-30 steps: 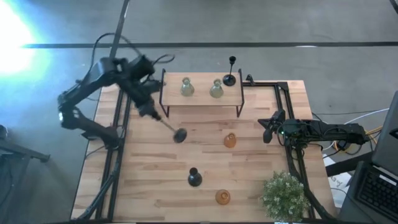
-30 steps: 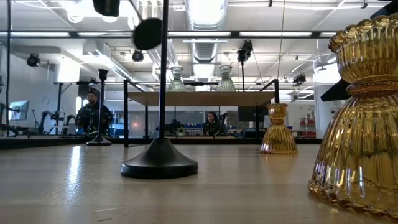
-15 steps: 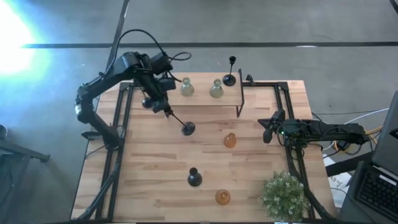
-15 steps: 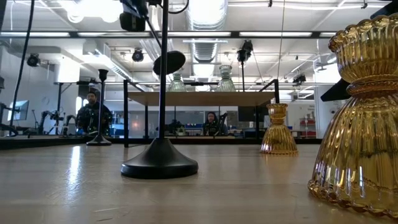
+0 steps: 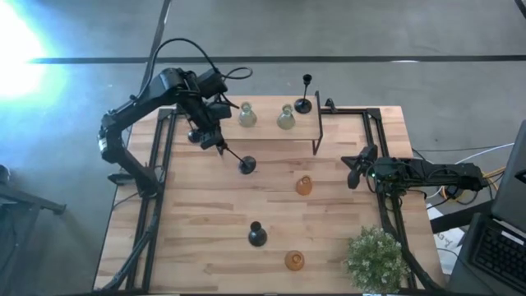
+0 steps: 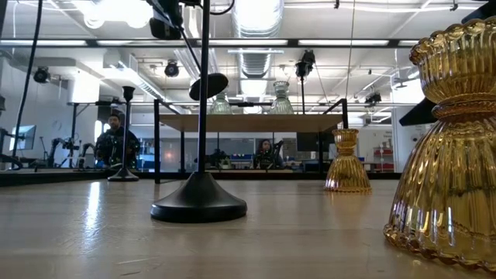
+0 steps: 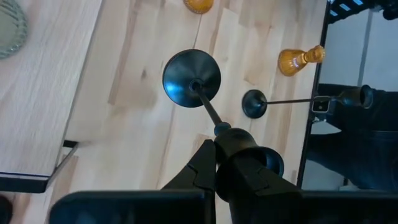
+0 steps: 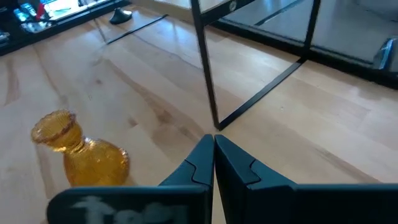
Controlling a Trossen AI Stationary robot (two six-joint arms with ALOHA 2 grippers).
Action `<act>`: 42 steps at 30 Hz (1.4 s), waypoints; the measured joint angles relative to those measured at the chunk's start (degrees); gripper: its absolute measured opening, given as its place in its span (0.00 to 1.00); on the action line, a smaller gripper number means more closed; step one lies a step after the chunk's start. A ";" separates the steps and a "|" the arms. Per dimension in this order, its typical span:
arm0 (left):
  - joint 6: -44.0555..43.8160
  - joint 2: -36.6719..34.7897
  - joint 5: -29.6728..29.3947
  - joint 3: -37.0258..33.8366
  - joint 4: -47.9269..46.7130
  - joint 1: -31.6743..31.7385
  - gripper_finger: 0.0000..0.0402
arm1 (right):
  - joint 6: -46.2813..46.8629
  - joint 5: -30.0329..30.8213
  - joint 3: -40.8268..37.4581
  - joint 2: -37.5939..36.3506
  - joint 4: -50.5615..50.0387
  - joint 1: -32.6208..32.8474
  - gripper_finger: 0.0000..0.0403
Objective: Pick & Place candle stick holders
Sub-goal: Put the black candle holder on the shelf
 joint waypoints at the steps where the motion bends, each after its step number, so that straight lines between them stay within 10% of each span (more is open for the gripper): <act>1: 0.32 -0.02 -0.02 0.00 0.00 0.00 0.04 | 0.00 0.44 0.00 0.02 0.07 -0.01 0.02; 12: 2.24 -0.04 -0.57 0.00 0.01 0.07 0.04 | 18.65 4.05 0.00 0.39 33.94 -0.04 0.02; 15: 2.19 -0.04 -0.59 0.00 0.02 0.07 0.04 | 10.26 16.19 0.00 1.17 48.48 -0.20 0.02; 20: 1.94 -0.04 -0.63 0.00 0.02 0.07 0.04 | -5.31 8.19 2.66 3.29 68.26 -0.17 0.02; 26: 1.83 -0.02 -0.63 -0.02 0.02 0.07 0.04 | -21.07 -9.45 18.18 15.60 64.70 -0.11 0.02; 42: 0.50 0.04 -0.59 -0.02 0.02 -0.07 0.04 | -30.60 -12.59 68.01 66.91 12.47 -3.42 0.02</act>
